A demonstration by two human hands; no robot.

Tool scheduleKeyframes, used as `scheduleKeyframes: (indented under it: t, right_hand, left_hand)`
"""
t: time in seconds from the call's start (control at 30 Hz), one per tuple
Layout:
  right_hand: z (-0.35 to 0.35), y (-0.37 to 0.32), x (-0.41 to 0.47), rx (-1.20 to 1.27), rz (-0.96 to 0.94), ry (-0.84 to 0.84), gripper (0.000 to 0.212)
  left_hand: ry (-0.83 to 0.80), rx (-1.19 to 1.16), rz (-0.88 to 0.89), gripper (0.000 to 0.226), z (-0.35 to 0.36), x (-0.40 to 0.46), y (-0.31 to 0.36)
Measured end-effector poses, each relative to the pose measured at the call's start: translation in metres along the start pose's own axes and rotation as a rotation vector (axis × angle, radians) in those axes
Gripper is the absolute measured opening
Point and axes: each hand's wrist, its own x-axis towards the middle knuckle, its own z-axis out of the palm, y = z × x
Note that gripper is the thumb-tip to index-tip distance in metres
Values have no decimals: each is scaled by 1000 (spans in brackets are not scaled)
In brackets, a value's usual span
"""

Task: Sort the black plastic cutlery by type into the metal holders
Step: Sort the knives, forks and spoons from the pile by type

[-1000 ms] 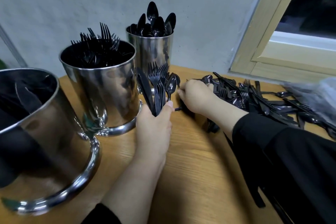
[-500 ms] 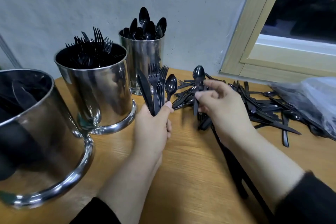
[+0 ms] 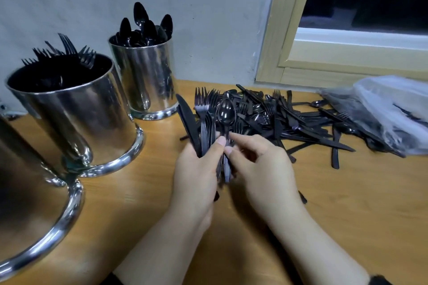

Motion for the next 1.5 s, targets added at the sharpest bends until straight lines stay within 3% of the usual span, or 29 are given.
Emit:
scheduleKeyframes:
  t: [0.23,0.4,0.5,0.77,0.9,1.13,1.5]
  right_hand:
    - [3,4,-1,-81,-145,-10,22]
    - [-24,11,16,-155,-105,107,10]
    - [-34,10,34,-288,-75,13,16]
    - [1,9,103,-722,-351,-301,42]
    - [19,11,119,-930,-338,-445,44]
    - [9,28,113,-891,-400,-360,25]
    - [-11,53,82,-737,-432,-135,17]
  left_hand:
    - [-5,24,18,7,0,1,2]
    - [95,42,105,8,-14,12,13]
    - [141,69,97,9,-25,22,17]
    - [162,90,76,6,-28,28,20]
    - [182,78,64,7,-28,28,21]
    - [174,56,49,6,-28,27,22]
    - [142,78,71,7,-28,25,24]
